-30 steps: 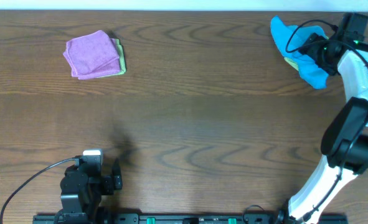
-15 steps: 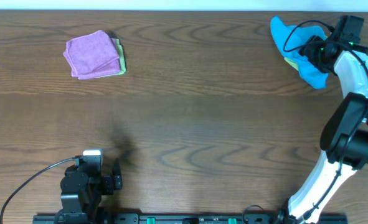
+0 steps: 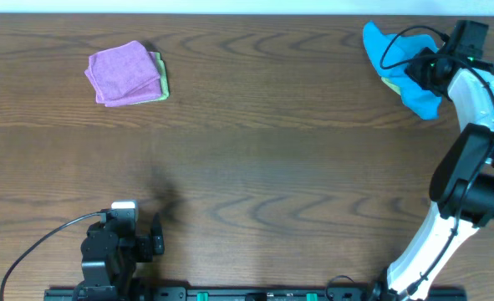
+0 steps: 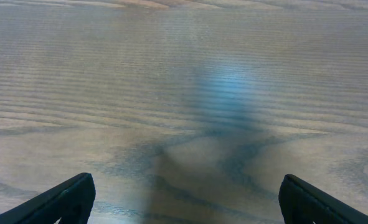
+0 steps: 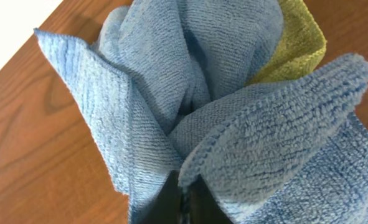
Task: Fold the cloth
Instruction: 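Lower the right gripper onto the blue cloth and pinch it, then lift the blue cloth and drag it to the table center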
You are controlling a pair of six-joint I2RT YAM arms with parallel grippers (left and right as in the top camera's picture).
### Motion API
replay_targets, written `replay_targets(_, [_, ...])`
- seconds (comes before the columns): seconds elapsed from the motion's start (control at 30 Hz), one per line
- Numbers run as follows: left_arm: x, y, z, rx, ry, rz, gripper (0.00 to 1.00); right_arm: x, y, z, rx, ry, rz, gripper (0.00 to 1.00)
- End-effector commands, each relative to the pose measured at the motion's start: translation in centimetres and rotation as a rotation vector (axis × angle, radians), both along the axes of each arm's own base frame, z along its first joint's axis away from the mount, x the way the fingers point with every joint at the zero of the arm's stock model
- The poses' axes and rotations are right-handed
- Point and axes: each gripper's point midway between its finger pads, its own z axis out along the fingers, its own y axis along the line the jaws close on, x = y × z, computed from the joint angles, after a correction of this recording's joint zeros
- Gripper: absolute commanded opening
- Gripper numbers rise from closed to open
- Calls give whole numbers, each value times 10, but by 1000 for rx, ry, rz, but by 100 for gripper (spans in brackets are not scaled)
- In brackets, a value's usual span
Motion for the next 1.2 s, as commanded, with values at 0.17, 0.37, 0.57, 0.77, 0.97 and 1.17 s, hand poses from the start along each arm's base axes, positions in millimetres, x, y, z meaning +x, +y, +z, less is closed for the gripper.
replay_targets(0.17, [-4,2,-9,17,33,5,95,8,18,17,16,-63,163,1])
replay_targets(0.37, [-4,2,-9,17,33,5,95,0,37,95,-108,-174,294,1])
replay_targets(0.57, [-4,2,-9,17,33,5,95,-34,67,157,-178,-207,405,1])
replay_targets(0.77, [-4,2,-9,17,33,5,95,-84,108,188,-206,-159,547,1])
replay_targets(0.97, [-4,2,-9,17,33,5,96,-137,151,208,-219,-109,694,1])
replay_targets(1.17, [-9,3,-14,18,59,6,95,-186,196,241,-231,-153,814,1])
